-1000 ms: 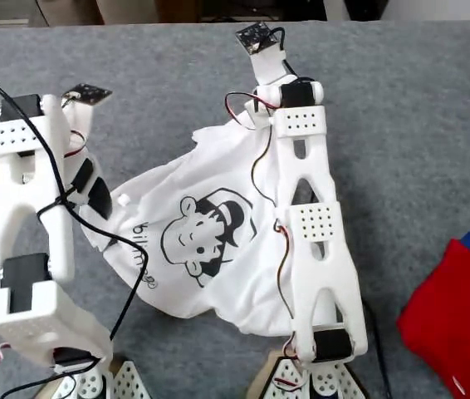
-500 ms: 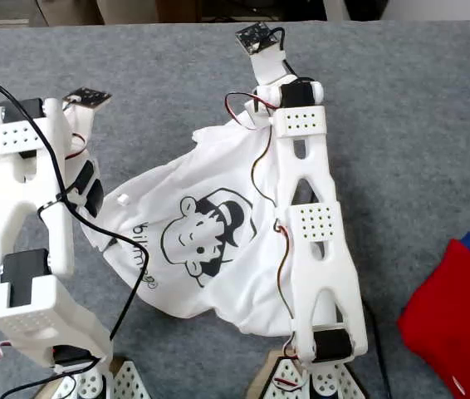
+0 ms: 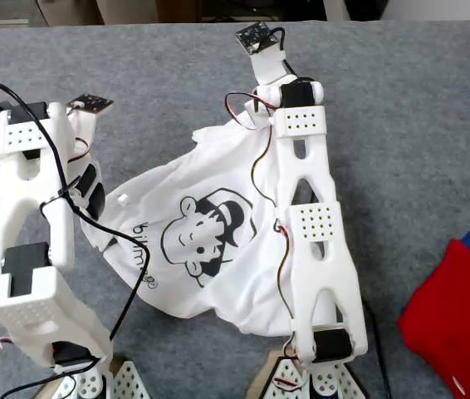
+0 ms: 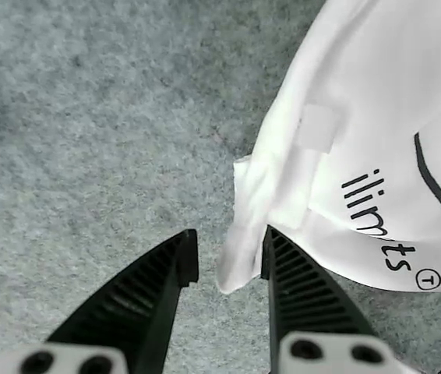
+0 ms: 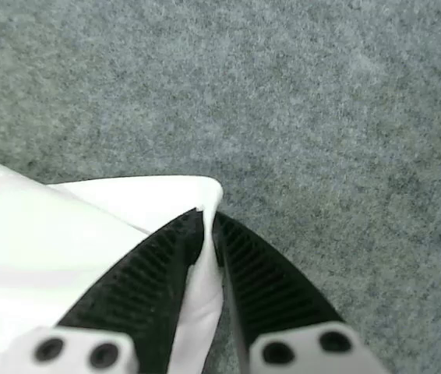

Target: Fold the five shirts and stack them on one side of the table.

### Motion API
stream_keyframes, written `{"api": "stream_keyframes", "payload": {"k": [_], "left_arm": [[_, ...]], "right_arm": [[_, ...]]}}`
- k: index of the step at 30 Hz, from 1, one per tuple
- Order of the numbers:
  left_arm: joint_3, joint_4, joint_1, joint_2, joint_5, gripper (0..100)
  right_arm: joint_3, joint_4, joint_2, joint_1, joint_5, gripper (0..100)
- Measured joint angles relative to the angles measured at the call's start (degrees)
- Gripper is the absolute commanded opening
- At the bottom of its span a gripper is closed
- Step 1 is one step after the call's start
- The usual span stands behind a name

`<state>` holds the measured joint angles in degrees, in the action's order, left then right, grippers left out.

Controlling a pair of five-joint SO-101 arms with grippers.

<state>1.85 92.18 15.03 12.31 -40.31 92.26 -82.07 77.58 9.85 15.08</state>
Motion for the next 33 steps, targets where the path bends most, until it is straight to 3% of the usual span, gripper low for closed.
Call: {"api": "stream_keyframes", "payload": {"k": [2,6,13,22,33], "left_arm": [[0.0,0.0,0.09,0.0,0.0,13],[0.0,0.0,0.44,0.0,0.0,1],[0.0,0.0,0.44,0.35,0.53,2],[0.97,0.0,0.44,0.35,7.21,2],[24.97,3.34,-0.44,0.35,21.45,2]], "right_arm": [[0.0,0.0,0.0,0.0,0.0,0.5],[0.0,0.0,0.0,0.0,0.0,0.5],[0.0,0.0,0.0,0.0,0.0,0.5],[0.0,0.0,0.0,0.0,0.0,0.5],[0.0,-5.27,-7.65,0.0,2.46,0.5]]}}
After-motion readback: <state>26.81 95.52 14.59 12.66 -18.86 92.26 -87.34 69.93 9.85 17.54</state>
